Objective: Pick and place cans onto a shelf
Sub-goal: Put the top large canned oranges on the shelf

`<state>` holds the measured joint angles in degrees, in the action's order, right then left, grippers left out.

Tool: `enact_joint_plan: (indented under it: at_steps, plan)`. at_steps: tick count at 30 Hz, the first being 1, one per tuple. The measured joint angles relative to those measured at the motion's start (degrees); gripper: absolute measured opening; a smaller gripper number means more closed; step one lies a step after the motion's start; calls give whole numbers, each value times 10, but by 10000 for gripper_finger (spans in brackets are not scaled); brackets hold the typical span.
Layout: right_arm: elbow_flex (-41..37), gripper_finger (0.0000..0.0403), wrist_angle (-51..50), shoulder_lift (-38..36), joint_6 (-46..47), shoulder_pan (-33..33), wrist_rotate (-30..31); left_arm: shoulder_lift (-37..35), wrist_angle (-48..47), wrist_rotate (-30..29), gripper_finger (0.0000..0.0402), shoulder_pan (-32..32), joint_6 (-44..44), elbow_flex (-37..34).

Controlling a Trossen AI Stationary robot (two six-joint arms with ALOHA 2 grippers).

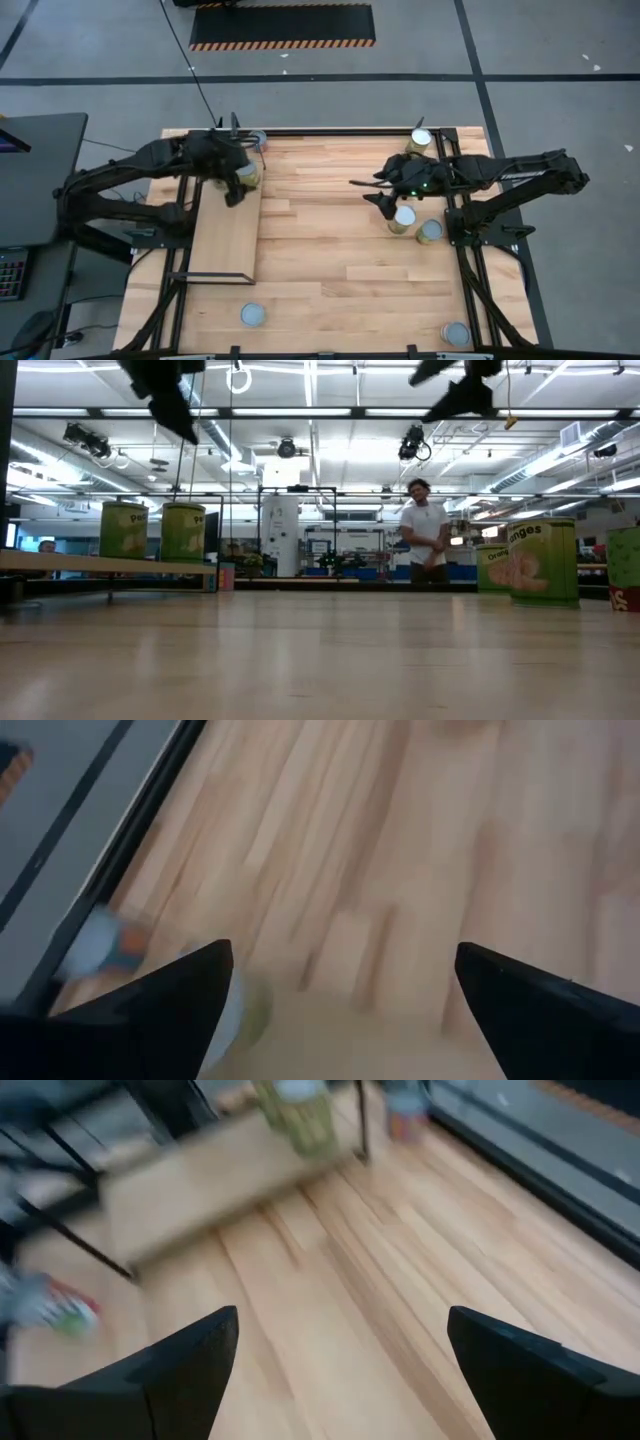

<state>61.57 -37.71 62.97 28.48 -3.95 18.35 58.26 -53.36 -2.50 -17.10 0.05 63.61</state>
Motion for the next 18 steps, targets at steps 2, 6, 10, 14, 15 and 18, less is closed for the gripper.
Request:
enact_joint_plan:
  at_steps: [2, 6, 10, 14, 15, 18]
  plan:
    - [7, 368, -63, -1, 2, 0, 0, 10, 33, -7, 389, 27, -28, 0]
    - [-7, 368, -180, -1, 16, 0, -1, 52, 59, -21, 389, 74, -59, 34]
    - [-38, 369, -280, -1, 77, 2, 0, 86, 73, -31, 389, 103, -79, 96]
    - [-66, 382, -278, 0, 108, 25, -34, 93, 104, -44, 389, 118, -87, 127]
    - [-71, 388, -271, 3, 108, 32, -49, 93, 117, -51, 389, 121, -90, 130]
    - [-86, 398, -270, 14, 103, 51, -83, 88, 125, -61, 389, 125, -104, 130]
